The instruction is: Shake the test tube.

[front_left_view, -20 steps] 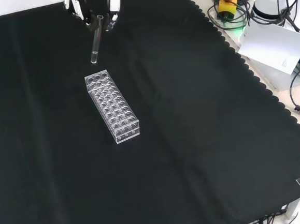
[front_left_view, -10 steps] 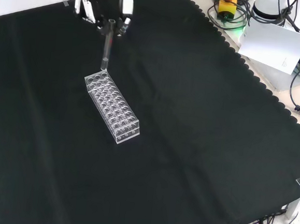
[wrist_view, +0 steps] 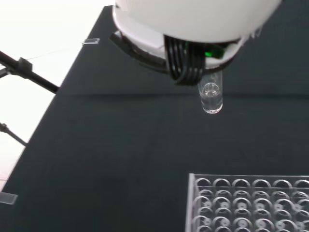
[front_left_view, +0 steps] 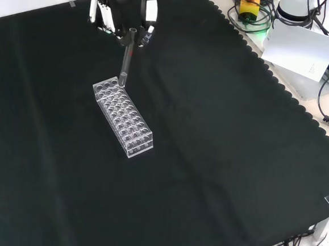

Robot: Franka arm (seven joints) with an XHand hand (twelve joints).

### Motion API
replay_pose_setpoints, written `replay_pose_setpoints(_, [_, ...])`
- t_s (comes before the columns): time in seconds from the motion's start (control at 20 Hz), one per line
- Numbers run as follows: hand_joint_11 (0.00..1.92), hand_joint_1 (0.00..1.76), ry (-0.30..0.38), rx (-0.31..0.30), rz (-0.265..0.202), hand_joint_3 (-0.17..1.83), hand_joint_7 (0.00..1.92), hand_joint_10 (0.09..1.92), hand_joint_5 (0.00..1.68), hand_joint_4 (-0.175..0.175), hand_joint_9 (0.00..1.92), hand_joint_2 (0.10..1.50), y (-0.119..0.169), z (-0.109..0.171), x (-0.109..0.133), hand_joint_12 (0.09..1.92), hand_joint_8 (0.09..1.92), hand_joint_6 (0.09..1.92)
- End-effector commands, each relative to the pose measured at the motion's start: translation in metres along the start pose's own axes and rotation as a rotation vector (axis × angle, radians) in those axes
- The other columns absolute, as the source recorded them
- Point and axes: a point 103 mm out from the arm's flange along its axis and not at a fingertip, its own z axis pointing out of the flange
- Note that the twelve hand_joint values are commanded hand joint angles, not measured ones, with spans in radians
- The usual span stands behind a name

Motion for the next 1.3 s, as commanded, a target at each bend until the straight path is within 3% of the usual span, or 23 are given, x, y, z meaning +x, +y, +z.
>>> replay_pose_setpoints(0.05, [0.90,1.44,-0.041,0.020,0.115,0.72,1.45,0.09,1.34,-0.175,1.54,0.56,-0.010,-0.003,-0.048,1.18,0.70,0.40])
replay_pose_setpoints(0.5, [0.90,1.44,-0.109,0.022,0.385,0.72,1.45,0.09,1.34,-0.175,1.54,0.56,-0.046,-0.019,-0.160,1.17,0.70,0.40])
replay_pose_setpoints(0.75, [0.90,1.44,-0.162,0.015,0.481,0.72,1.45,0.09,1.34,-0.175,1.54,0.56,-0.056,-0.034,-0.195,1.17,0.70,0.40])
replay_pose_setpoints(1.0, [0.90,1.44,-0.156,0.019,0.460,0.72,1.45,0.09,1.34,-0.175,1.55,0.56,-0.049,-0.031,-0.188,1.17,0.70,0.40])
replay_pose_setpoints(1.3, [0.90,1.44,-0.117,0.039,0.327,0.73,1.45,0.09,1.34,-0.175,1.55,0.56,-0.017,-0.008,-0.132,1.17,0.70,0.40])
